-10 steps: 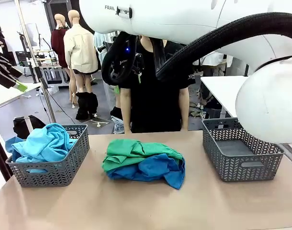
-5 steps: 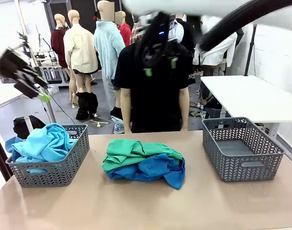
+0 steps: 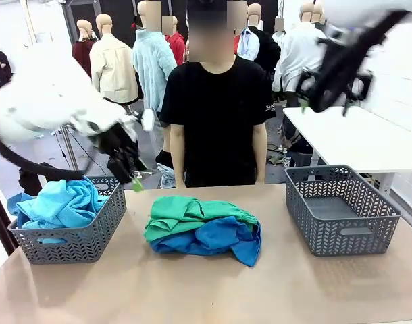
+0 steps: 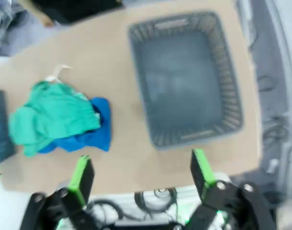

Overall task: Sort the tops and bottoms.
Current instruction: Lift clothes from the center of the table with your left hand.

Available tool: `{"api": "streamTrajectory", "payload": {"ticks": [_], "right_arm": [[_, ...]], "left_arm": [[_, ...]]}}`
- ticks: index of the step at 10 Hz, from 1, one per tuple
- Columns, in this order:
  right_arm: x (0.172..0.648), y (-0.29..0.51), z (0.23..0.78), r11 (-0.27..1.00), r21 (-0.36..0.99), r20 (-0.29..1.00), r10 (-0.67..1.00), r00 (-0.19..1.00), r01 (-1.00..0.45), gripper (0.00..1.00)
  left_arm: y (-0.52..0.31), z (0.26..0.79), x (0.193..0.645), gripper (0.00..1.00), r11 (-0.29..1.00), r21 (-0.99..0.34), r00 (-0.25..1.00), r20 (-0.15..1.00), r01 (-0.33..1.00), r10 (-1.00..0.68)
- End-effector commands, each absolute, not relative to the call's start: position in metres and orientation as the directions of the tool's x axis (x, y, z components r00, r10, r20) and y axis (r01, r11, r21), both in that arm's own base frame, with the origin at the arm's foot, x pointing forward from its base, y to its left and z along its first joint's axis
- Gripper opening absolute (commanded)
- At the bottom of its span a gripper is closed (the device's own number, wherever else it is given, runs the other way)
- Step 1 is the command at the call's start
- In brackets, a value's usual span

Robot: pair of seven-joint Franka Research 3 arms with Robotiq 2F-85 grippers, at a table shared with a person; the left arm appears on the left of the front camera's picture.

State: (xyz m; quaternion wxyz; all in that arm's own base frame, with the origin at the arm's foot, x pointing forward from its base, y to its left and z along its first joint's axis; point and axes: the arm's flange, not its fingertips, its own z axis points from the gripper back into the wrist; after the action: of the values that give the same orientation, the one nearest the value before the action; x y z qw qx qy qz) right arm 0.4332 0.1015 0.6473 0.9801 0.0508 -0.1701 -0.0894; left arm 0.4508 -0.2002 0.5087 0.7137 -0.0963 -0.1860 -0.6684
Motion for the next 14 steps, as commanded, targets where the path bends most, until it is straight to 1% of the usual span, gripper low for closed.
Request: {"api": "streamTrajectory", "payload": {"ticks": [1,2,3,6,7,9,10,11,12,14], "right_arm": [[0.367,0.059,0.585,0.931,0.261,0.349,-0.338,0.874,0.255,1.00],[0.364,0.049,0.584,0.917,0.305,0.381,-0.364,0.850,0.257,1.00],[0.403,0.069,0.621,0.956,0.180,0.316,-0.279,0.907,0.231,1.00],[0.403,0.069,0.621,0.956,0.180,0.316,-0.279,0.907,0.231,1.00],[0.403,0.069,0.621,0.956,0.180,0.316,-0.279,0.907,0.231,1.00],[0.403,0.069,0.621,0.956,0.180,0.316,-0.279,0.907,0.231,1.00],[0.403,0.069,0.621,0.956,0.180,0.316,-0.279,0.907,0.231,1.00],[0.403,0.069,0.621,0.956,0.180,0.316,-0.279,0.907,0.231,1.00],[0.403,0.069,0.621,0.956,0.180,0.316,-0.279,0.907,0.231,1.00],[0.403,0.069,0.621,0.956,0.180,0.316,-0.279,0.907,0.231,1.00]], "left_arm": [[-0.223,0.503,0.477,1.00,0.024,0.050,0.001,0.429,0.998,-0.903],[-0.229,0.495,0.477,1.00,0.026,0.064,-0.003,0.419,0.998,-0.908],[-0.224,0.491,0.462,1.00,0.056,0.076,0.022,0.395,0.996,-0.918],[-0.224,0.491,0.462,1.00,0.056,0.076,0.022,0.395,0.996,-0.918],[-0.231,0.490,0.471,1.00,0.060,0.073,0.026,0.396,0.996,-0.918],[-0.259,0.477,0.518,1.00,0.013,0.041,-0.005,0.421,0.999,-0.907],[-0.271,0.472,0.535,1.00,-0.013,0.019,-0.020,0.407,1.000,-0.913],[-0.284,0.463,0.549,1.00,-0.026,0.031,-0.036,0.373,0.999,-0.927],[-0.297,0.449,0.567,1.00,-0.024,0.008,-0.025,0.328,1.000,-0.944],[-0.313,0.417,0.573,1.00,-0.064,-0.068,-0.043,0.279,0.996,-0.959]]}}
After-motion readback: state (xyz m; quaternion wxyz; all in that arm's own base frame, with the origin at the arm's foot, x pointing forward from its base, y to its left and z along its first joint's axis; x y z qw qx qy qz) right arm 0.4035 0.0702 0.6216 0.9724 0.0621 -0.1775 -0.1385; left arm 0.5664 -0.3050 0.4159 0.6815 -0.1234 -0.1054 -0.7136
